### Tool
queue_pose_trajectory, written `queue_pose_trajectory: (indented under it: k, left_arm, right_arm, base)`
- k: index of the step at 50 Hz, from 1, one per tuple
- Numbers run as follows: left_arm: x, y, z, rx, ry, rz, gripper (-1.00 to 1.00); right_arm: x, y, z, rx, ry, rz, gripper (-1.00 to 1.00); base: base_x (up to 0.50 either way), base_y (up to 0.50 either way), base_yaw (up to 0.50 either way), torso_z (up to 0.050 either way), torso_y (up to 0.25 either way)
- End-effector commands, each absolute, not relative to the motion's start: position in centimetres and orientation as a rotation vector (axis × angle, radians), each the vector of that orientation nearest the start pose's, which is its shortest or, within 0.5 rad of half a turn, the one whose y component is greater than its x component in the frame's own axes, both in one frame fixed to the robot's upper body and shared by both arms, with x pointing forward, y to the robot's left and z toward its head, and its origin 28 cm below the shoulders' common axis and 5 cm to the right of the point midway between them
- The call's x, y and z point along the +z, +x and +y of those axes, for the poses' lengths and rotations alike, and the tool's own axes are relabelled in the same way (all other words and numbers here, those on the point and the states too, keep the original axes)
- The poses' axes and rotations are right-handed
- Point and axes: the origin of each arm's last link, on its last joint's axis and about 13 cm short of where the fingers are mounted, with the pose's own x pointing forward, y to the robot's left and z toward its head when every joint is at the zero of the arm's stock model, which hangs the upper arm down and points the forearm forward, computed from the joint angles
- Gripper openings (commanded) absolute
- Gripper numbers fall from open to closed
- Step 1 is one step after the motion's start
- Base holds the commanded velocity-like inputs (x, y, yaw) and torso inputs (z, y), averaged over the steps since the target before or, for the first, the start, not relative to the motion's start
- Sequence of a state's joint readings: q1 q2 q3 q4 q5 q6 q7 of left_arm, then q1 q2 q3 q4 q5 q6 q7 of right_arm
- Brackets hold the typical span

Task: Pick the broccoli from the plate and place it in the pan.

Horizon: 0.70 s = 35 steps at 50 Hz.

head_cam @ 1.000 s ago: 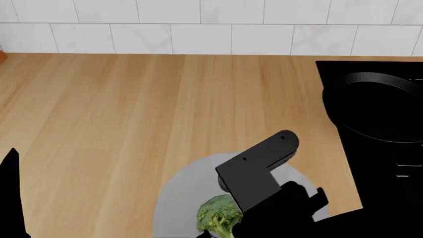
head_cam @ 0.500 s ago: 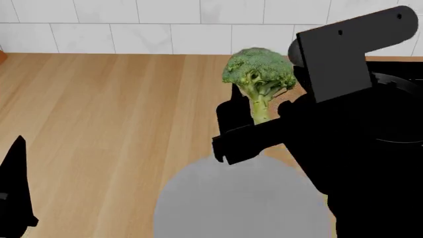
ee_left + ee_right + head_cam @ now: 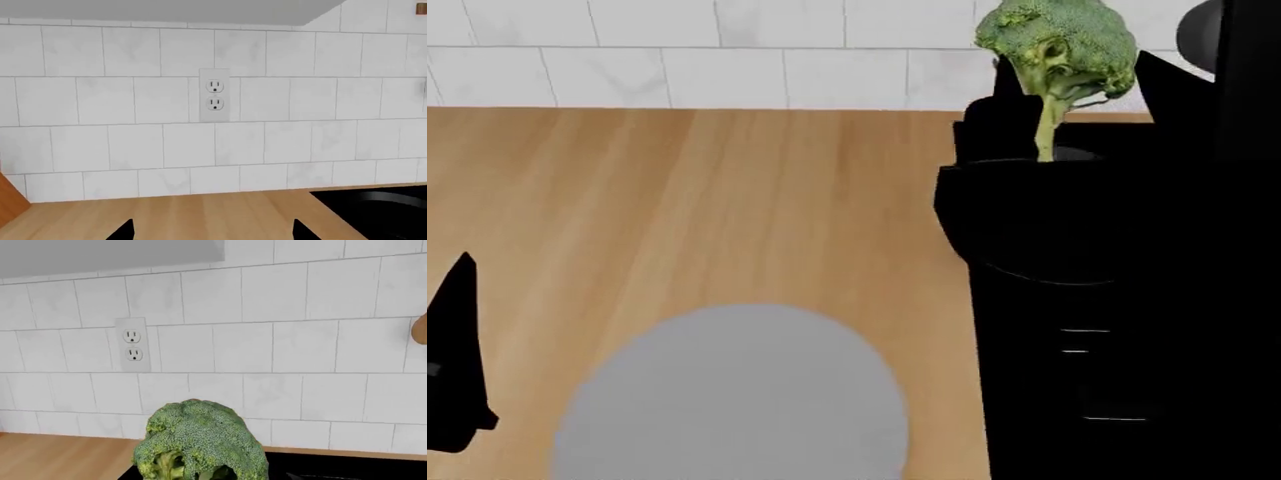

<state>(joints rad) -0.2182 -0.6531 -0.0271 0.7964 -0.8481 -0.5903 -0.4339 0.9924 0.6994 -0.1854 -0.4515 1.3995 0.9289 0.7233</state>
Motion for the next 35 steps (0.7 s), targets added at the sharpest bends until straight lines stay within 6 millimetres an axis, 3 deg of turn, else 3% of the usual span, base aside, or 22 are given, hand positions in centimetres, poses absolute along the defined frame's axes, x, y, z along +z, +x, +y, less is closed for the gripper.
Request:
queue_pose_trajectory:
  k: [1,26,35]
  left_arm:
    - [19.46,19.09,25.68,-0.121,0.003,-0.234,1.0]
    - [20.13,19.6,25.43,-0.134,0.004,-0.241,1.0]
    - [20.42,19.43,25.42,-0.122,0.012,-0.258,1.0]
  right_arm:
    - [29.58,24.48,-14.69,0.129,0.072,-0.137,-1.0]
    - [29.06,24.88,-14.94,0.118,0.083,-0.124,-1.0]
    - [29.14,24.88,-15.2,0.116,0.082,-0.147,-1.0]
  base:
    - [0.0,-0.5,0.0,0.0,0.0]
    - [0.0,-0.5,0.0,0.0,0.0]
    - [0.0,0.0,0.0,0.0,0.0]
